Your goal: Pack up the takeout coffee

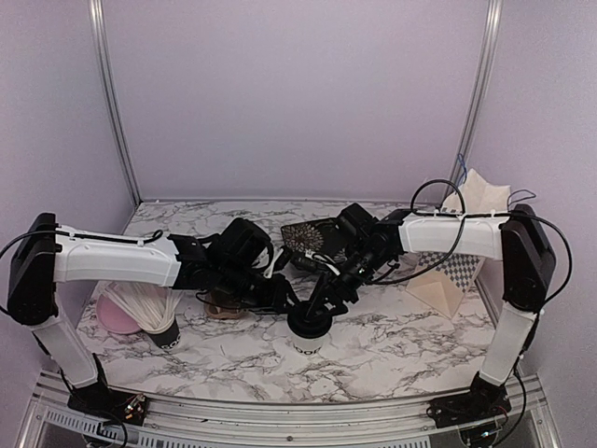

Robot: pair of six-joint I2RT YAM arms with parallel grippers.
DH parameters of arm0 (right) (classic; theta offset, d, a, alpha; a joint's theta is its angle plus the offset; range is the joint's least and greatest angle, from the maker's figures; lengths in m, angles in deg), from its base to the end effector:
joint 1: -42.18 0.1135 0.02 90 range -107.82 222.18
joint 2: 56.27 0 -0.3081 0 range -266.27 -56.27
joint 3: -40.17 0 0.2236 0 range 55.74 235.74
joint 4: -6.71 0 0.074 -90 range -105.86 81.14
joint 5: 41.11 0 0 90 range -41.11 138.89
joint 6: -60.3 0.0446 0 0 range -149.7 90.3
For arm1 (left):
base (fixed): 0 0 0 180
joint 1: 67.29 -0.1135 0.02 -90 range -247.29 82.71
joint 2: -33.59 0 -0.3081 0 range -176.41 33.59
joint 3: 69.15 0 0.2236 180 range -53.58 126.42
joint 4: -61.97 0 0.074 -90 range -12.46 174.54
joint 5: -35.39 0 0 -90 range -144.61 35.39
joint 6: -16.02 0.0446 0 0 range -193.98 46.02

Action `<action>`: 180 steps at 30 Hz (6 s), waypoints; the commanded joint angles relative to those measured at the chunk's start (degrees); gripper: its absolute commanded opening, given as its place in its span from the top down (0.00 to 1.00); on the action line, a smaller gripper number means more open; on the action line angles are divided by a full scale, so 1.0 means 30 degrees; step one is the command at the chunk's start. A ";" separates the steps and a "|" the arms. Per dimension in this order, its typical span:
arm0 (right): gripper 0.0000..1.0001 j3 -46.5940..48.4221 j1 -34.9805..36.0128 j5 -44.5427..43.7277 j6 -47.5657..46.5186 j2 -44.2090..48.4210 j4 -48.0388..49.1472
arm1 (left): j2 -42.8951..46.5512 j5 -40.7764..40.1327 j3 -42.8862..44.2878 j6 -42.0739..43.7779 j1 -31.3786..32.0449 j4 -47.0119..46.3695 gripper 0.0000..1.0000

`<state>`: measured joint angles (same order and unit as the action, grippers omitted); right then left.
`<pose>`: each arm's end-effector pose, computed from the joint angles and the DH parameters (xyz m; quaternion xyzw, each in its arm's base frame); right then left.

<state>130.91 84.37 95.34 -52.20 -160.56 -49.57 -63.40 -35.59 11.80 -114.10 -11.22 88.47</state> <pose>0.2373 0.2587 0.2614 -0.5424 0.7274 0.4100 0.0922 0.1878 -0.3051 0.2790 0.1911 0.8849 -0.3964 0.1525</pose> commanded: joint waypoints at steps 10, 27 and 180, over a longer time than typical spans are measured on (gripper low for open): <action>0.16 -0.0412 -0.2390 0.0212 -0.0523 0.1896 -0.0761 | -0.1270 -0.1303 -0.1522 0.0617 0.0117 0.2625 0.75; 0.28 -0.1973 -0.2610 0.1337 -0.0685 0.0717 -0.0980 | -0.1358 -0.1497 -0.1419 0.0741 0.0147 0.2640 0.76; 0.02 0.3344 -0.3616 -0.2798 -0.2639 0.4266 -0.0787 | 0.4515 -1.1140 0.7273 0.8961 -0.0439 0.4461 0.11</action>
<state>140.40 73.71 93.99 -57.97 -153.33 -59.34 -54.51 -57.22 27.50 -102.62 -12.79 98.18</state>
